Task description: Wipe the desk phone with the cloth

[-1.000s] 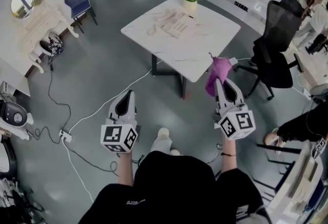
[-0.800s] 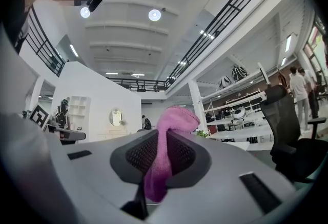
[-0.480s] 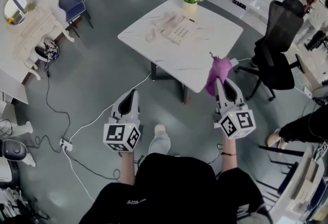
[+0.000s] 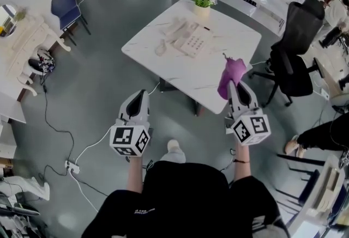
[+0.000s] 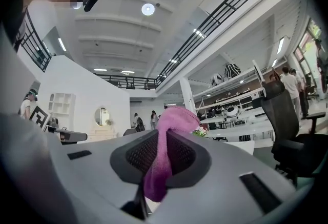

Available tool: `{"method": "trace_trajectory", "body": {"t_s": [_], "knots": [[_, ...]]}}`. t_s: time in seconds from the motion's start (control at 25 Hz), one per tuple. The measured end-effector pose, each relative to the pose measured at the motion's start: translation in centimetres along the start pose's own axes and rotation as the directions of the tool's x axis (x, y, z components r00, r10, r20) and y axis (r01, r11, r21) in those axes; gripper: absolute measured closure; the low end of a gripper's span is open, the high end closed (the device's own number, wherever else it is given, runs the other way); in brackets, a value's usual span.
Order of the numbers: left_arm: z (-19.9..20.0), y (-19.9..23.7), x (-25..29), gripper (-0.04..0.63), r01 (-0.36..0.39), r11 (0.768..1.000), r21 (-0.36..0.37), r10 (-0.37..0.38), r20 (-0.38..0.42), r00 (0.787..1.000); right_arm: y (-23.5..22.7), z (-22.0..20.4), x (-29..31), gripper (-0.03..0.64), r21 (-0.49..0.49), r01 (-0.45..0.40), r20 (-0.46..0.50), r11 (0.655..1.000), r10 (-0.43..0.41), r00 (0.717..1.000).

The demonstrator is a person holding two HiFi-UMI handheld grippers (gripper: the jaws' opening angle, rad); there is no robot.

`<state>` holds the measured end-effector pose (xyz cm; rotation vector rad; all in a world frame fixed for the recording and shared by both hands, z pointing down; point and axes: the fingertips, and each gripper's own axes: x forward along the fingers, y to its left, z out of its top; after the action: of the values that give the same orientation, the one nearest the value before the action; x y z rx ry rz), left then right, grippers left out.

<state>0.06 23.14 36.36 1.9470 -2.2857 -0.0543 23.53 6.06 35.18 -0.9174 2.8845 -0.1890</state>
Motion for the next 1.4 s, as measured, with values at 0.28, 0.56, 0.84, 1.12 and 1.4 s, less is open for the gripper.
{"method": "trace_trajectory", "body": {"t_s": [0.28, 0.56, 0.84, 1.12, 1.4], "knots": [[-0.1, 3.8, 5.1, 0.597, 0.042, 0.999, -0.002, -0.042, -0.014, 0.999, -0.7, -1.3, 5.0, 0.588, 0.011, 0.047, -0.002, 0.999, -0.047, 0.999], [-0.2, 6.6, 8.3, 0.597, 0.067, 0.998, -0.005, -0.067, -0.016, 0.998, -1.2, -2.4, 8.2, 0.588, 0.006, 0.094, -0.01, 0.996, -0.094, 0.996], [-0.6, 7.3, 10.3, 0.597, 0.093, 0.996, -0.013, -0.093, -0.025, 0.995, -1.9, -3.3, 10.0, 0.588, 0.001, 0.126, -0.028, 0.992, -0.126, 0.992], [-1.2, 8.5, 11.7, 0.597, 0.091, 0.995, -0.037, -0.092, -0.04, 0.995, -2.6, -4.4, 11.6, 0.588, 0.003, 0.152, -0.059, 0.988, -0.151, 0.987], [-1.9, 9.9, 16.1, 0.597, 0.107, 0.993, -0.05, -0.11, -0.059, 0.992, -4.9, -5.4, 15.0, 0.588, 0.011, 0.178, -0.072, 0.984, -0.177, 0.982]]}}
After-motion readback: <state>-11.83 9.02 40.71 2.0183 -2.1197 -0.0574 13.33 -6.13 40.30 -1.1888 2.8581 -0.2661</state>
